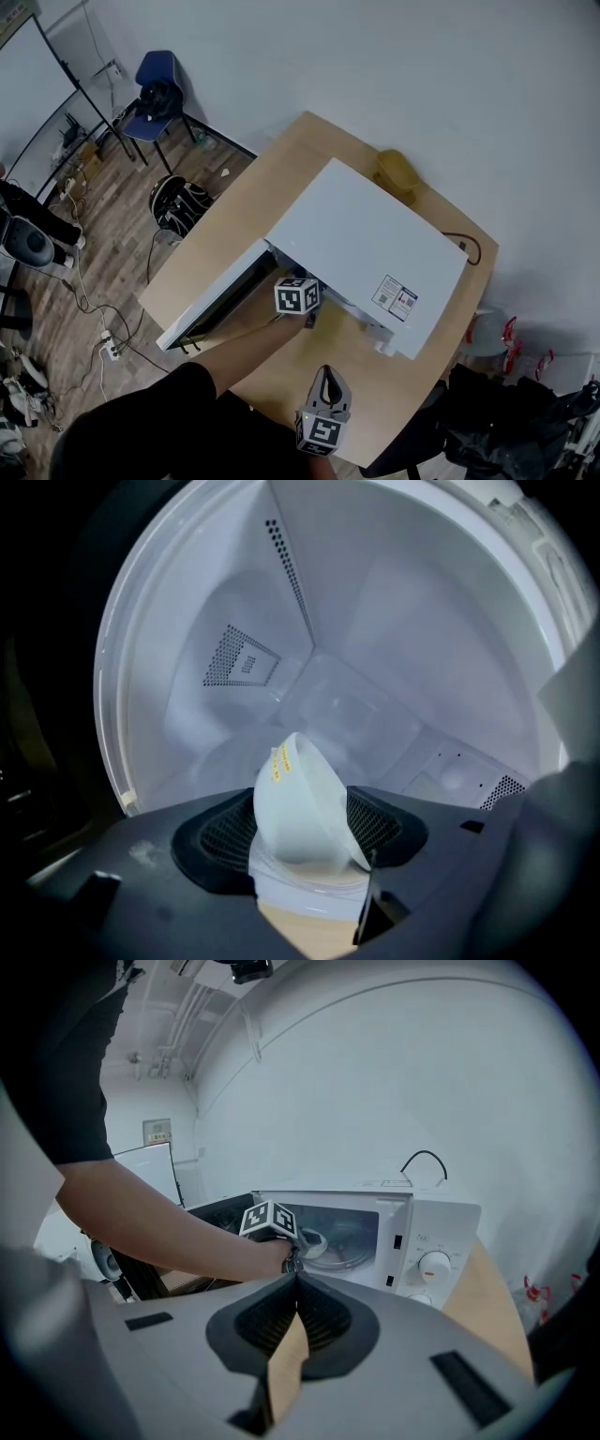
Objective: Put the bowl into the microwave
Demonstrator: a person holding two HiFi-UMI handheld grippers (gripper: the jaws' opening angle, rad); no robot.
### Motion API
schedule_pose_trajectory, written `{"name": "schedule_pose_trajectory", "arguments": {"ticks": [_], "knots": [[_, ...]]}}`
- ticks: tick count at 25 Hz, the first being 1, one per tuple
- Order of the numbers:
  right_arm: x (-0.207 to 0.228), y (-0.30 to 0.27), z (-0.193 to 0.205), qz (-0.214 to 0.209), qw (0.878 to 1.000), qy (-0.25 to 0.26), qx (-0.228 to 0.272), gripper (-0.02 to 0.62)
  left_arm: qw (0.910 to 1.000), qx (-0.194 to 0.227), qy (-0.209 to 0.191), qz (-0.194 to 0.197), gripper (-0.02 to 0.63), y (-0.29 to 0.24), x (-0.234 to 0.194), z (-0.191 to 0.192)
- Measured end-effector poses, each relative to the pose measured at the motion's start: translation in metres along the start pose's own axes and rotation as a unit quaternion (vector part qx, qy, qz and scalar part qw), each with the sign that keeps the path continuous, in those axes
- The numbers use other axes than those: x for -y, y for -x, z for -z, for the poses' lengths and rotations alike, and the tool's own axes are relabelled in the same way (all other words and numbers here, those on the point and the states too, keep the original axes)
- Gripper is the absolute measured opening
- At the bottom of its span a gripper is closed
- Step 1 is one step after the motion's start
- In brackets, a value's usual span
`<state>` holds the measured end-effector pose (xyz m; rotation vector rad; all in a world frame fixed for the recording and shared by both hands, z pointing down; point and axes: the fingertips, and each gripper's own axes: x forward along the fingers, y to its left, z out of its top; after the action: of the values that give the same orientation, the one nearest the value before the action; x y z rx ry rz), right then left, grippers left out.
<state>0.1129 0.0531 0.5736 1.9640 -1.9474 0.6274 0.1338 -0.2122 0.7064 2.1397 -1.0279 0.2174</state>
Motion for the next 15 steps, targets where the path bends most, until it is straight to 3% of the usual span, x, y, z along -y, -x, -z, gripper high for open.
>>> {"name": "schedule_pose_trajectory", "arguments": {"ticks": [7, 15], "knots": [[0.002, 0.003, 0.005, 0.003, 1.000, -0.003, -0.008, 0.060, 0.9981, 0.011, -0.060, 0.008, 0.305, -0.006, 0.004, -0.005], [0.008, 0.002, 0.007, 0.002, 1.000, 0.000, -0.009, 0.060, 0.9950, 0.020, -0.092, 0.032, 0.334, -0.009, 0.014, -0.002]]}}
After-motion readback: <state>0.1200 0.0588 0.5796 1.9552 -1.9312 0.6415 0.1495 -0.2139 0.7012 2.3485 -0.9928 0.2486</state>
